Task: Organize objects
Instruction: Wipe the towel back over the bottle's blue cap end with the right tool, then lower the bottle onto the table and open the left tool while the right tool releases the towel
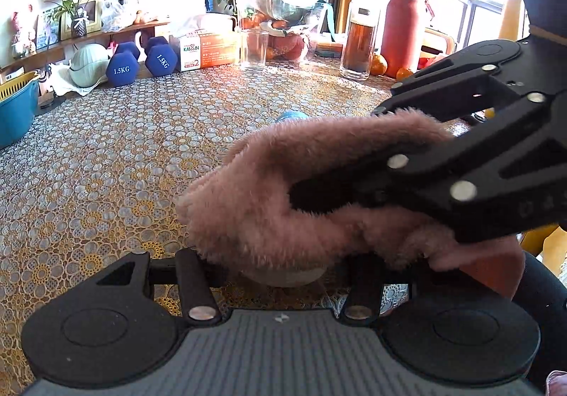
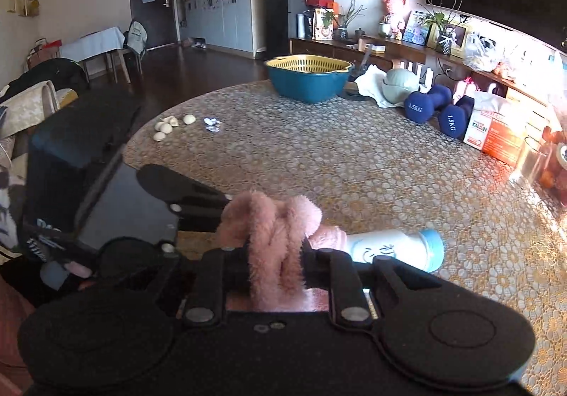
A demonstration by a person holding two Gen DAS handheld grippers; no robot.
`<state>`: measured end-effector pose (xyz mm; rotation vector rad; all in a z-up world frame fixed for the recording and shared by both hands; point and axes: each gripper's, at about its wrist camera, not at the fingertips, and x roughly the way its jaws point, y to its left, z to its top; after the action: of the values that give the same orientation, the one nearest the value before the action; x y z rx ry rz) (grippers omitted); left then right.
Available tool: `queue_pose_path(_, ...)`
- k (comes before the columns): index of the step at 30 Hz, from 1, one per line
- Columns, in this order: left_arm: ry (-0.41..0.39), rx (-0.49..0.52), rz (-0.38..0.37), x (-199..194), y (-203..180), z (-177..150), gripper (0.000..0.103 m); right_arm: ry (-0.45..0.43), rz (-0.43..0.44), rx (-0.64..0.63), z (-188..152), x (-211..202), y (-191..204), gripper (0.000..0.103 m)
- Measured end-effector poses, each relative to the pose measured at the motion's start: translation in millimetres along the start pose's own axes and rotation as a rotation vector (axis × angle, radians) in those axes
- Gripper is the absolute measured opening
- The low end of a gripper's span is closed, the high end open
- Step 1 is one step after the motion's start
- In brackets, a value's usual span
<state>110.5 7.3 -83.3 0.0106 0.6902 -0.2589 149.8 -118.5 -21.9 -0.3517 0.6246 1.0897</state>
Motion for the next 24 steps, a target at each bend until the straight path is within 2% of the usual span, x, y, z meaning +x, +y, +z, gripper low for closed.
queue_pose_path(3, 0.000, -0.004, -0.003, 0.4, 0.4, 0.0, 0.053, 0.001, -0.014, 0.008, -2.0, 1.9, -6.8, 0.020)
queue_pose_path(6, 0.000, -0.004, -0.003, 0.7, 1.1, -0.3, 0.053, 0.006, -0.064, -0.012, -1.0, 3.8, -11.8, 0.020)
queue_pose_path(14, -0.001, -0.004, -0.005, 1.1, 1.6, -0.1, 0.053, 0.008, -0.162, 0.036, 0.8, 9.9, -45.3, 0.020)
queue_pose_path(24, -0.001, -0.005, -0.004, 1.3, 1.7, -0.3, 0.053, 0.015, -0.271, 0.076, 0.0, 13.0, -68.3, 0.020)
